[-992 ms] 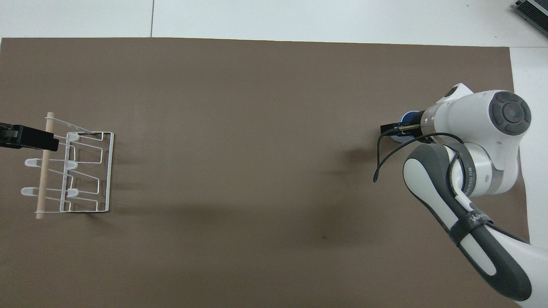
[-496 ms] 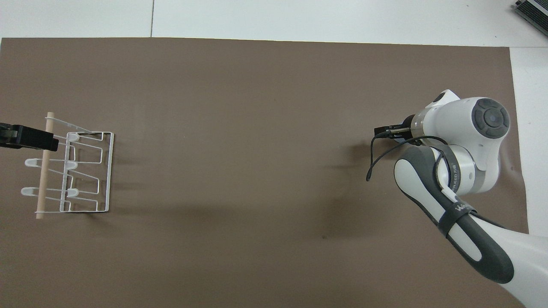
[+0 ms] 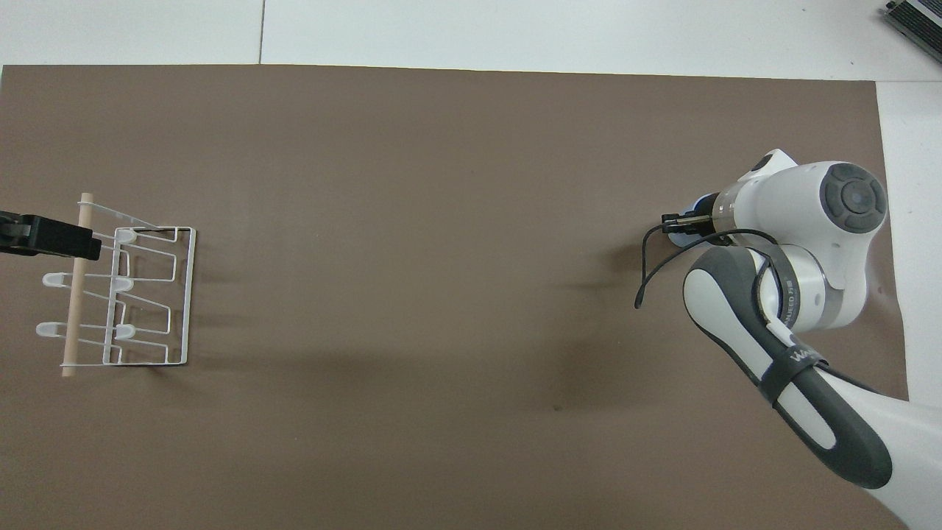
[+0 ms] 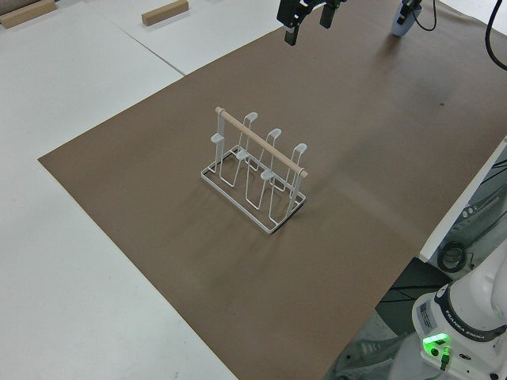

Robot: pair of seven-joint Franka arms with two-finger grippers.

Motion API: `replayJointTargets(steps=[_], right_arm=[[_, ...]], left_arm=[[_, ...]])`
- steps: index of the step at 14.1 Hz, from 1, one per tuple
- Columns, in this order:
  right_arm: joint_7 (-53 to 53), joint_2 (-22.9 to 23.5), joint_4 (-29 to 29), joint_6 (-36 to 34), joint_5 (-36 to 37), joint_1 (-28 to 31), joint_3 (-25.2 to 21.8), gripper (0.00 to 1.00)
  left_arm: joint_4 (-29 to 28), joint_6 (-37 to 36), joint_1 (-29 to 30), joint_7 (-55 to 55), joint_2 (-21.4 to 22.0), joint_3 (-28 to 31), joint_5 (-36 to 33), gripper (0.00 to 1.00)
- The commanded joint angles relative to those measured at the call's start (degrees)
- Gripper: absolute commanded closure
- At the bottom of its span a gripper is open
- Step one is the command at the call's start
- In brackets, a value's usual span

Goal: Hang cup on cup holder
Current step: 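Lift the blue cup with the right gripper and tip it sideways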

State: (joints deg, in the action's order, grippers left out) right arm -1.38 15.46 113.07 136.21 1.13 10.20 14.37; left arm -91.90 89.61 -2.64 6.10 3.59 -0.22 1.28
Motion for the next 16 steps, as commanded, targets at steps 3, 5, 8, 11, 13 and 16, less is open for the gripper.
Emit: replayJointTargets(steps=[3, 5, 8, 11, 13, 16], right_arm=[[-0.5, -3.6, -11.1, -18.0, -0.9, 0.4, 0.6, 1.0], [-0.5, -7.1, -13.8, -24.9, -1.0, 0.0, 0.7, 1.0], [-0.2, -13.9, -14.1, -33.5, -1.3, 0.0, 0.7, 1.0], [1.3, -18.2, -14.5, -37.3, -9.5, 1.0, 0.0, 1.0], [5.7, -18.4, -14.5, -38.2, -15.6, 1.7, -0.7, 1.0], [10.2, -18.8, -14.3, -38.3, -30.2, 1.7, -0.8, 1.0]], left_arm=[[-0.7, 0.8, -0.8, -0.3, 0.6, 0.0, -0.5, 0.0], [-0.7, 0.7, -0.7, -0.2, 0.7, 0.0, -0.5, 0.0], [-0.6, 2.2, -0.7, -0.2, 0.6, 0.0, -0.4, 0.0], [-0.7, 3.4, -0.8, 0.1, 0.6, -0.1, -0.4, 0.0], [-0.7, 3.4, -0.8, 0.2, 0.6, -0.2, -0.4, 0.0], [-0.7, 3.4, -0.8, 0.2, 0.6, -0.6, 0.0, 0.0]])
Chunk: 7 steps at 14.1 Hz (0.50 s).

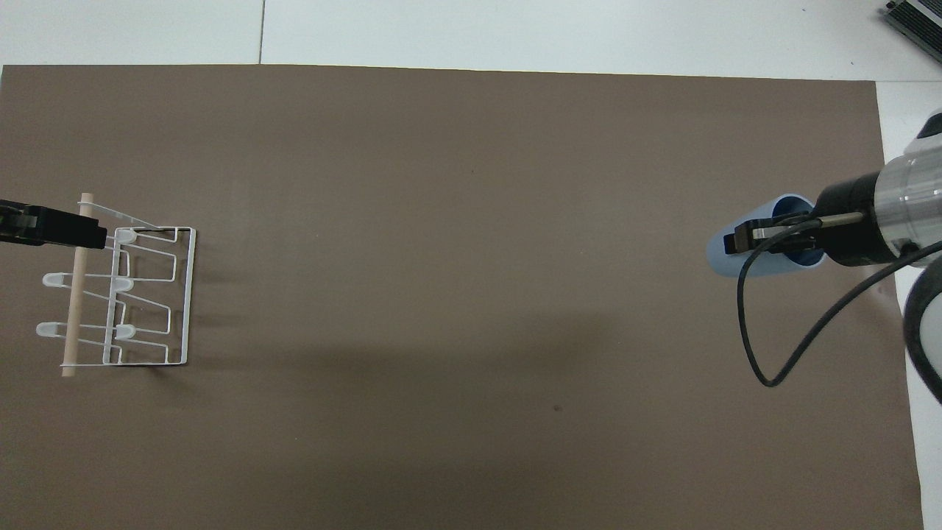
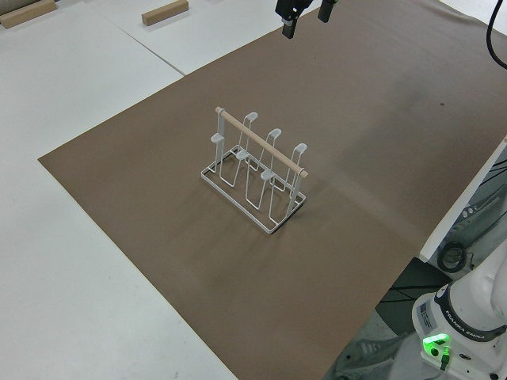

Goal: Hang cup on cup holder
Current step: 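Lift the blue cup with the right gripper and tip it sideways, then carry the cup toward the rack while the left gripper reaches toward it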

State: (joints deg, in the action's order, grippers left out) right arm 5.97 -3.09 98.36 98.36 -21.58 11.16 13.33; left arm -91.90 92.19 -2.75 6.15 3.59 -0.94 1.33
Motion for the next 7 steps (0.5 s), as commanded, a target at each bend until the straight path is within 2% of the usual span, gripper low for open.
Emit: replayJointTargets(steps=[1, 7], right_arm=[[3.0, -0.3, 0.4, -0.4, -12.6, 0.2, 0.6, 1.0], [-0.9, -2.3, 2.6, 1.0, -39.2, -5.8, 1.8, 1.0]], left_arm=[[-0.7, 0.8, -0.6, 0.2, 0.7, 0.1, 1.4, 0.0], [-1.4, 1.4, -0.7, 6.9, 1.0, 0.1, 9.6, 0.0]])
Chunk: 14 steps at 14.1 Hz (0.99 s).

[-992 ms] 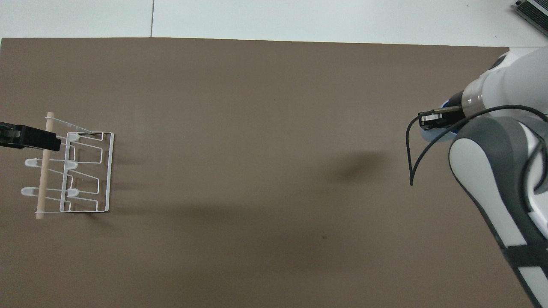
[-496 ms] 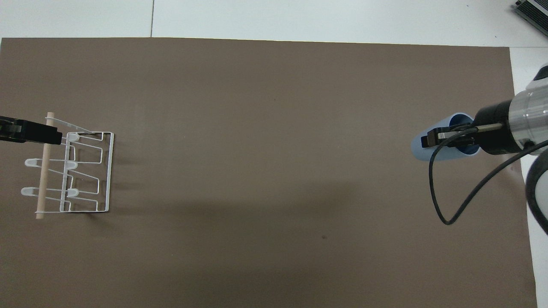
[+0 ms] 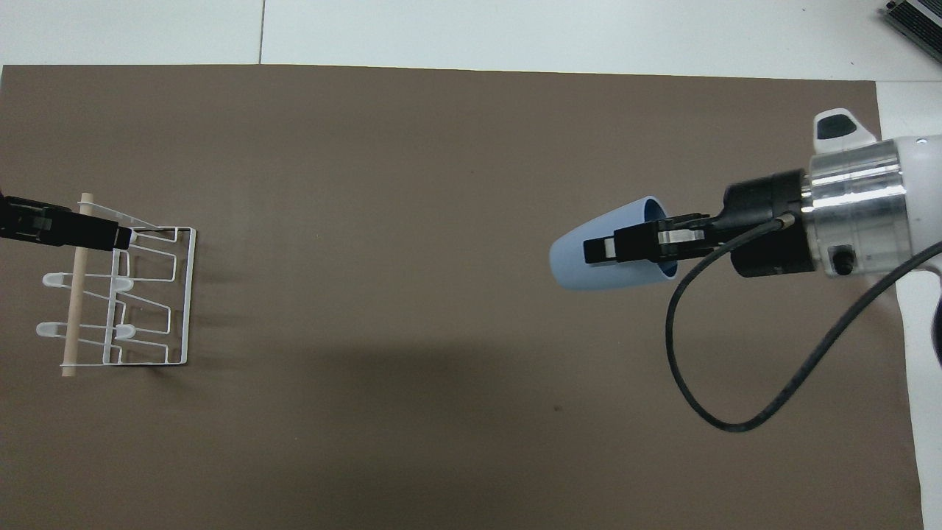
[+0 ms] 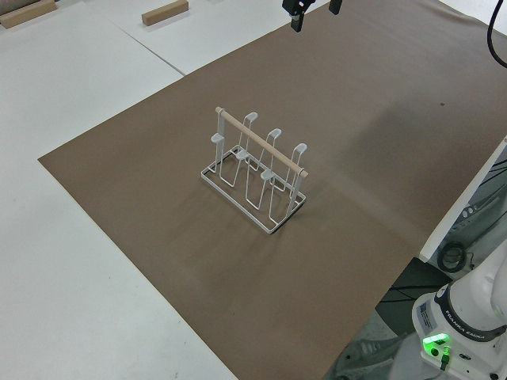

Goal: Hang cup on cup holder
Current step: 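Carry the cup toward the rack while the left gripper reaches toward it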

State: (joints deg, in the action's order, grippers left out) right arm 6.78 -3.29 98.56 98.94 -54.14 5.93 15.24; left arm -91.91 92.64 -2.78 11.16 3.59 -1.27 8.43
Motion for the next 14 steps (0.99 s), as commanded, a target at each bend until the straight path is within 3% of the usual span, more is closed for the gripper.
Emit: replayJointTargets(steps=[1, 5, 10, 14], right_arm=[[-2.7, -2.4, 3.3, 0.6, -10.6, -1.7, -0.1, 1.0], [-3.0, -3.0, 3.7, 4.2, -16.8, -7.9, -0.1, 1.0], [-6.1, -2.9, 3.7, 22.2, -18.9, -21.2, 0.0, 1.0], [-6.1, -2.9, 3.7, 25.6, -21.7, -23.2, 0.2, 1.0]], left_arm=[[-2.4, 1.0, -0.6, 3.9, 1.5, 0.5, 3.7, 0.0], [-3.1, 0.8, -2.0, 20.9, 1.8, -0.1, 5.0, 0.0], [-3.0, -1.7, -4.4, 36.5, 1.9, -0.2, 11.1, 0.0], [-3.0, -6.9, -6.9, 41.9, 2.9, -1.5, 11.7, 0.0]])
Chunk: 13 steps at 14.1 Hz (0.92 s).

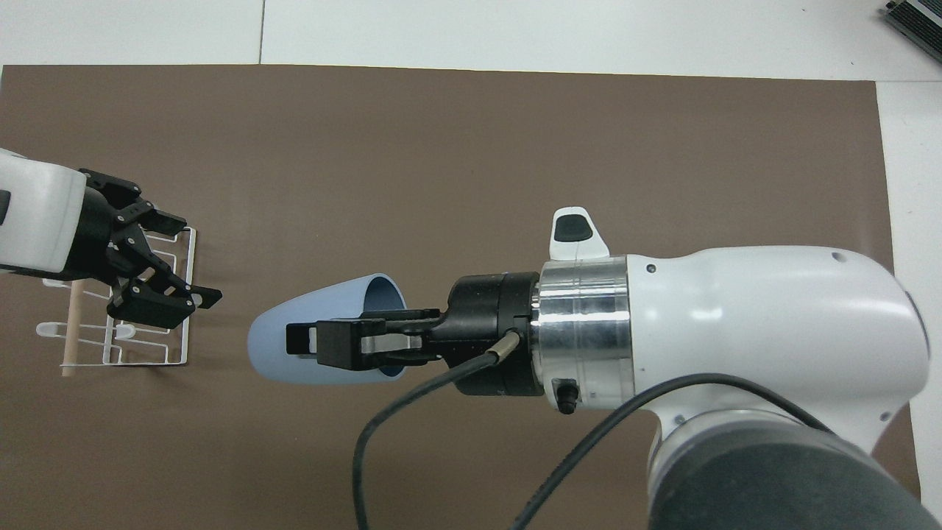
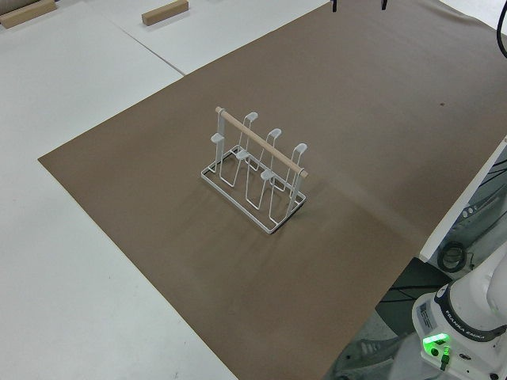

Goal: Hang cup on cup holder
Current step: 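Carry the cup toward the rack while the left gripper reaches toward it, then close the left gripper around the cup body near the right gripper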

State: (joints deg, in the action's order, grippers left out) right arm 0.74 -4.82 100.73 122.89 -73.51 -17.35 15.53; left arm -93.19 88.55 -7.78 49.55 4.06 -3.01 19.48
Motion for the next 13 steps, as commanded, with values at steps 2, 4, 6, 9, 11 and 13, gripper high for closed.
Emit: replayJointTargets(steps=[2, 4, 6, 9, 11, 13], right_arm=[[0.2, -0.9, 1.5, 3.0, -2.3, -0.2, -0.1, 1.0], [0.6, 0.0, 1.5, 3.1, -2.3, 0.1, -0.1, 1.0], [1.2, 0.7, 1.4, 3.2, -2.2, 0.6, -0.1, 1.0], [2.2, 1.0, 1.4, 7.8, -2.2, -0.2, 0.0, 1.0], [2.2, 1.0, 1.4, 7.6, -2.2, -0.2, 0.0, 1.0], [2.2, 1.0, 1.4, 7.5, -2.1, -0.2, 0.0, 1.0]], left_arm=[[-1.8, -6.5, -2.2, 4.9, 3.4, 0.2, 0.6, 0.0], [-1.9, -6.6, -3.6, 8.7, 4.3, -0.1, 0.6, 0.0], [-2.1, -5.5, -6.5, 10.3, 6.2, -0.1, 0.6, 0.0], [-2.3, -0.7, -8.9, 10.3, 6.5, -0.1, 0.7, 0.0], [-3.4, 2.5, -10.1, 10.2, 6.7, -0.5, 0.7, 0.0], [-6.0, 7.7, -11.1, 10.0, 7.8, -0.5, 0.7, 0.0]])
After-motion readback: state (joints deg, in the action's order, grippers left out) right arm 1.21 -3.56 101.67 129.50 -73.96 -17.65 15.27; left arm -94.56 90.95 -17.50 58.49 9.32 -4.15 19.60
